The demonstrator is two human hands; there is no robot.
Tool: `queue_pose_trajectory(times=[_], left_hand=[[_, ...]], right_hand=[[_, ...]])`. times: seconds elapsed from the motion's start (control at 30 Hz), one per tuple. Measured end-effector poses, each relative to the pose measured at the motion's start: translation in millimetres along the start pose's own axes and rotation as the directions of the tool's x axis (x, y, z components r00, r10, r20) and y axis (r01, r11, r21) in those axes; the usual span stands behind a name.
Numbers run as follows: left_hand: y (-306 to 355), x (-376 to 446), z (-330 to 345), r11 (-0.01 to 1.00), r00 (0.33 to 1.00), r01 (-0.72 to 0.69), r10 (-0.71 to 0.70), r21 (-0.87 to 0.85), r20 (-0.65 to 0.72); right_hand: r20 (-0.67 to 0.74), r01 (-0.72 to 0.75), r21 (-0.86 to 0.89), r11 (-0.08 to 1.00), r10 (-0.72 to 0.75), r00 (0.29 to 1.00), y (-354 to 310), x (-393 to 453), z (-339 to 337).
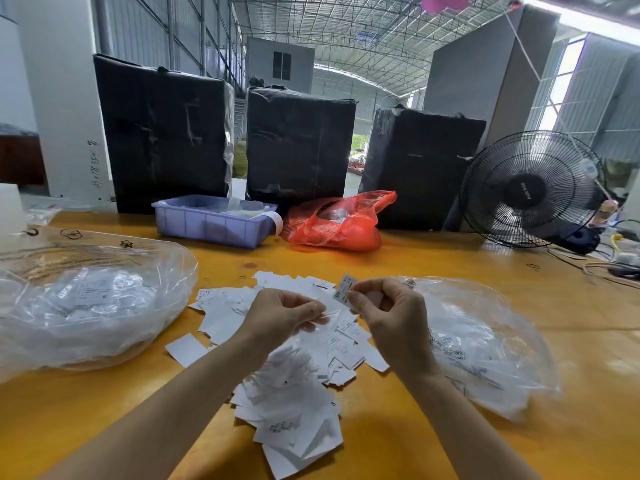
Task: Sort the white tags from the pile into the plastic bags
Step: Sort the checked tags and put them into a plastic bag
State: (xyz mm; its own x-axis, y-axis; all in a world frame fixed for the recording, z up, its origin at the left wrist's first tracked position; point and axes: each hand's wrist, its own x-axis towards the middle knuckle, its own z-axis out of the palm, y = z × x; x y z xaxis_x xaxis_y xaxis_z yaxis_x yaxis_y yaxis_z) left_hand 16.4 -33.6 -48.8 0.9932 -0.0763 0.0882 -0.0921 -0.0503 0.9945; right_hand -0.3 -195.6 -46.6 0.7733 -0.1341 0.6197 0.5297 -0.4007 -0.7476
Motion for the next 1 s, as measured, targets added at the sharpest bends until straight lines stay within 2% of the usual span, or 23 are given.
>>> queue_pose_trajectory(times=[0.43,0.6,0.8,1.0], left_hand=[[2.1,-1.9,-1.3,1.000,0.996,0.015,-0.017,0.023,0.085],[3.1,-2.3,-0.6,0.998,0.993,0.054,-0.052,-0.012,0.109],[2.6,-2.0,-1.3,0.998,0.993,0.055,-0.051,-0.028,0.108],[3.1,-1.9,-0.7,0.997,0.993,0.057,-0.050,-0.058,0.109]], right_hand=[[0.087,-0.046,-0.013,0.999,0.047,0.995,4.8,1.2,-2.3],[0.154,-0.077,0.072,0.994,0.065,0.986,4.2,0.4,0.0],[0.024,-0.050,0.102,0.994,0.048,0.999,2.8,2.7,-4.1],[0.050,-0.079,0.113,0.990,0.074,0.996,-0.8,1.7,-4.8]])
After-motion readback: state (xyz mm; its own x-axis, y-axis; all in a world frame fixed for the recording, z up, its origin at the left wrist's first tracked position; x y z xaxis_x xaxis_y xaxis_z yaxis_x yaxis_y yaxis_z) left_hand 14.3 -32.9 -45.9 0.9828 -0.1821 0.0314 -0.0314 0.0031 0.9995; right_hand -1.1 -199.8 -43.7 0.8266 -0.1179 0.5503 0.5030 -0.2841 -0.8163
